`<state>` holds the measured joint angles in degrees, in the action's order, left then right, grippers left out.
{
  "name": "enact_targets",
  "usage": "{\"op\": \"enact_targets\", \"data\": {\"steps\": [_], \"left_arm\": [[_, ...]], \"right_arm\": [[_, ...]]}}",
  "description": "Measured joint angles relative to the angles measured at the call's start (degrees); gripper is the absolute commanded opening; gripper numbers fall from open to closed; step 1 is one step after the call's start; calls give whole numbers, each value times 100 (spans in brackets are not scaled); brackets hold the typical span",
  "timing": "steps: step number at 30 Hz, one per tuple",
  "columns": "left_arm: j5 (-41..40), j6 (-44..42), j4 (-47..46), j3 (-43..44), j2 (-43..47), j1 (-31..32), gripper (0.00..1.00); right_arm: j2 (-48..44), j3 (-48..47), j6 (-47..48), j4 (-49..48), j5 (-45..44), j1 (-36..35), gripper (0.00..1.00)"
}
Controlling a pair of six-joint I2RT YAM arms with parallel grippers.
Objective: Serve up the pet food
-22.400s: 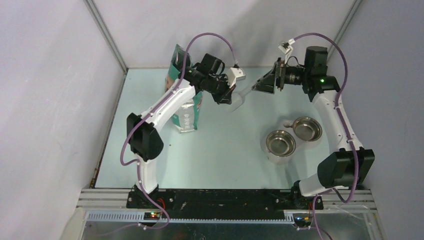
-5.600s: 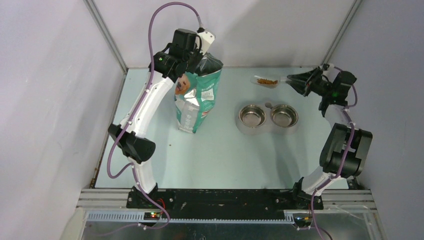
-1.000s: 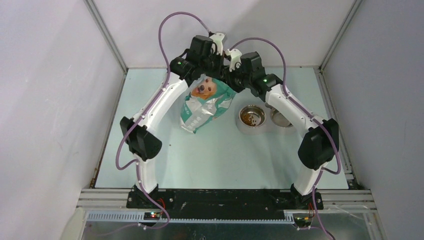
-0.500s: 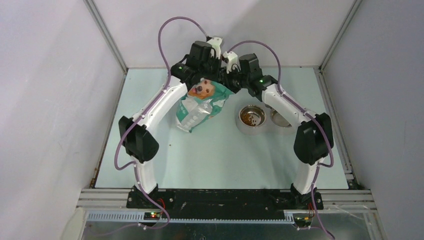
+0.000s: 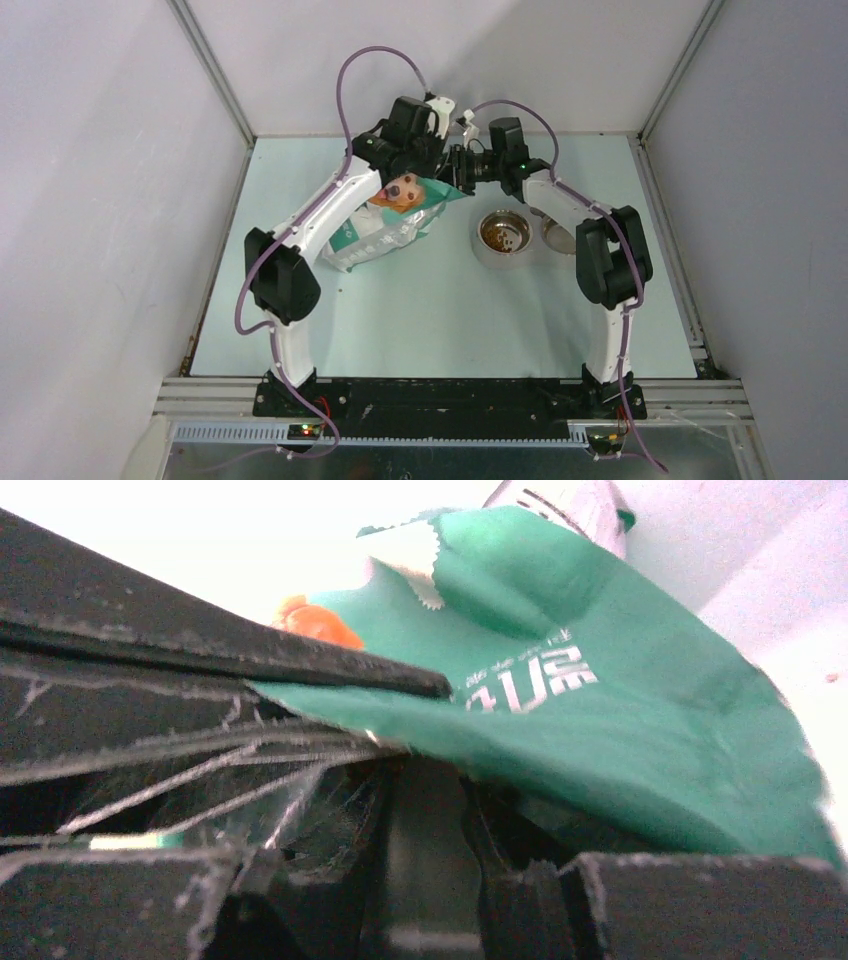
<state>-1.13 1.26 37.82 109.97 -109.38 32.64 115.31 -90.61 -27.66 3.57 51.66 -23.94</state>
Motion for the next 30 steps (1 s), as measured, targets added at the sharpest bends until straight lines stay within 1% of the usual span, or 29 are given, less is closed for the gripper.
{"op": "enact_targets", "data": {"steps": [3, 7, 13, 19, 23, 30], "left_arm": [[-70, -136, 136, 120, 0, 2, 0], [-251, -295, 503, 494, 0, 2, 0], [-629, -645, 876, 782, 122, -15, 0], [-909, -929, 1375, 1274, 160, -131, 0], [-1014, -1012, 1821, 1644, 157, -179, 0], [-1204, -1189, 1934, 1700, 160, -179, 0]], "right_arm": [[0, 2, -424, -72, 315, 111, 0], [-44, 7, -822, -157, 699, 264, 0], [-256, 11, -1438, -352, 1073, 485, 0], [-404, 39, -2142, -713, 1167, 708, 0], [-463, 68, -2487, -975, 1163, 713, 0], [-466, 103, -2959, -1237, 1108, 732, 0]]}}
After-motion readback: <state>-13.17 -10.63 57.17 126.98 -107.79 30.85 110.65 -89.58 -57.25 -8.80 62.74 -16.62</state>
